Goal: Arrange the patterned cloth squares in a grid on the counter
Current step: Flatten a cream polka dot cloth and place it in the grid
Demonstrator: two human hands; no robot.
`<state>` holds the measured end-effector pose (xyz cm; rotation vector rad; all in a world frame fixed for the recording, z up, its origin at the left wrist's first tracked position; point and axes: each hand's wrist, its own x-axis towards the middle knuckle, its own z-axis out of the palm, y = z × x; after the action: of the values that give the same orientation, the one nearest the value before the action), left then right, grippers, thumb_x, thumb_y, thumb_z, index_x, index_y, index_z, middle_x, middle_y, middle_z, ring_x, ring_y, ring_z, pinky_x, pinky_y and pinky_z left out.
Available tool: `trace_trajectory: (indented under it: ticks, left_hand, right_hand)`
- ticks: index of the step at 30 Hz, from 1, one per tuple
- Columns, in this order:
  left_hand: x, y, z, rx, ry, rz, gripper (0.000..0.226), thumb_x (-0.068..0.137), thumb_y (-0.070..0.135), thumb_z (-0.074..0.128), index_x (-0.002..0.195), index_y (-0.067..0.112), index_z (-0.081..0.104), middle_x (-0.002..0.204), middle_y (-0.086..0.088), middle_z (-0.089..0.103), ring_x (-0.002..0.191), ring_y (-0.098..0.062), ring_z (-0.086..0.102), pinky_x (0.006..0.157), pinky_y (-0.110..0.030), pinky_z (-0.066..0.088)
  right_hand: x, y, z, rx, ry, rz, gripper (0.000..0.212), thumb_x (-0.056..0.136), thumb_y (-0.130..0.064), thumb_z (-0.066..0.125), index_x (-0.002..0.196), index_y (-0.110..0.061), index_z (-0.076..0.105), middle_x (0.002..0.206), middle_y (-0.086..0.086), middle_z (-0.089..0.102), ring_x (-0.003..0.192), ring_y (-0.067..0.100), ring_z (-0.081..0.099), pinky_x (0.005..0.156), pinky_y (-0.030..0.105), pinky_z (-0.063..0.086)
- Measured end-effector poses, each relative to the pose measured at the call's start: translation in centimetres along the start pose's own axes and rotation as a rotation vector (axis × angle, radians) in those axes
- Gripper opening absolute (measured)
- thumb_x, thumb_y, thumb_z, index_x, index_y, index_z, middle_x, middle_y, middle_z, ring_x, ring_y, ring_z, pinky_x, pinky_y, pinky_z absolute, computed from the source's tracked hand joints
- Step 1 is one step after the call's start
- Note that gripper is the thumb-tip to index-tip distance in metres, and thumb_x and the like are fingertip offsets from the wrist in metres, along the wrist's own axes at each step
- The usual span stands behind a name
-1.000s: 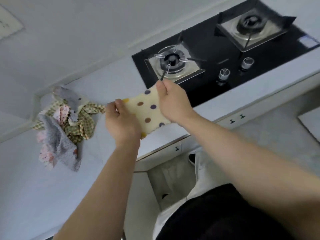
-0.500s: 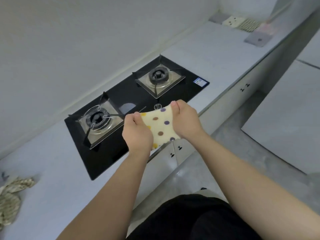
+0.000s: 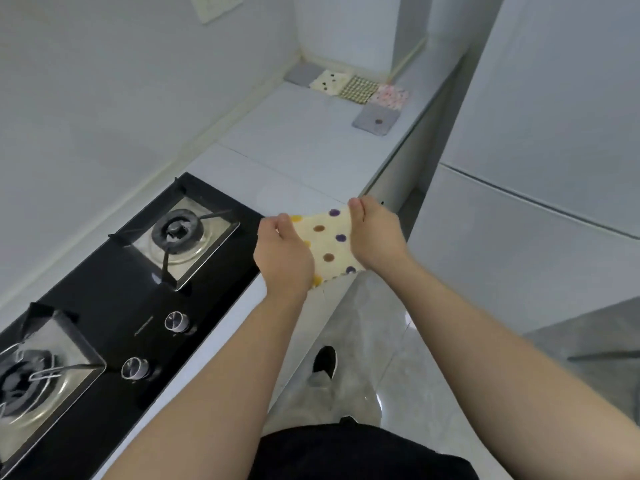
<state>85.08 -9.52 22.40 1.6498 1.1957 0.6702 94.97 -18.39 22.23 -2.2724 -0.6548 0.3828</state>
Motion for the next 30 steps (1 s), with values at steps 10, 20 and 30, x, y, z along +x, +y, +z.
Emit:
trace_trajectory:
  ticks: [10,20,30]
  left_hand:
    - [15.5,1.0,11.8,-0.048,0.008,-0.125,0.028,0.107,0.04,0.037,0.1,0.02,0.055,0.089,0.007,0.056,0.087,-0.019,0.059,0.087,-0.048,0.054]
    - [26.1,5.9,22.6,-0.028,-0.108,-0.24,0.031,0.107,0.042,0.036,0.099,0.019,0.056,0.091,0.004,0.06,0.088,-0.022,0.062,0.087,-0.053,0.056]
    - [37.0,5.2,25.0,0.113,-0.157,-0.36,0.022,0.105,0.033,0.04,0.118,0.017,0.047,0.087,0.007,0.052,0.074,-0.013,0.053,0.059,-0.03,0.045]
  right_hand:
    - [19.3,1.8,0.4,-0.006,-0.076,0.078,0.017,0.105,-0.015,0.038,0.115,-0.007,0.05,0.112,0.013,0.057,0.093,0.036,0.058,0.075,0.041,0.049]
    - [33.8,5.9,-1.1,-0.022,-0.049,0.185,0.032,0.111,-0.032,0.029,0.093,-0.011,0.046,0.079,0.0,0.05,0.08,0.028,0.054,0.066,0.034,0.036]
    - [48.1,4.9,4.1,-0.03,-0.245,0.176,0.038,0.108,-0.047,0.031,0.097,-0.016,0.052,0.082,-0.003,0.054,0.08,0.021,0.054,0.068,0.036,0.036]
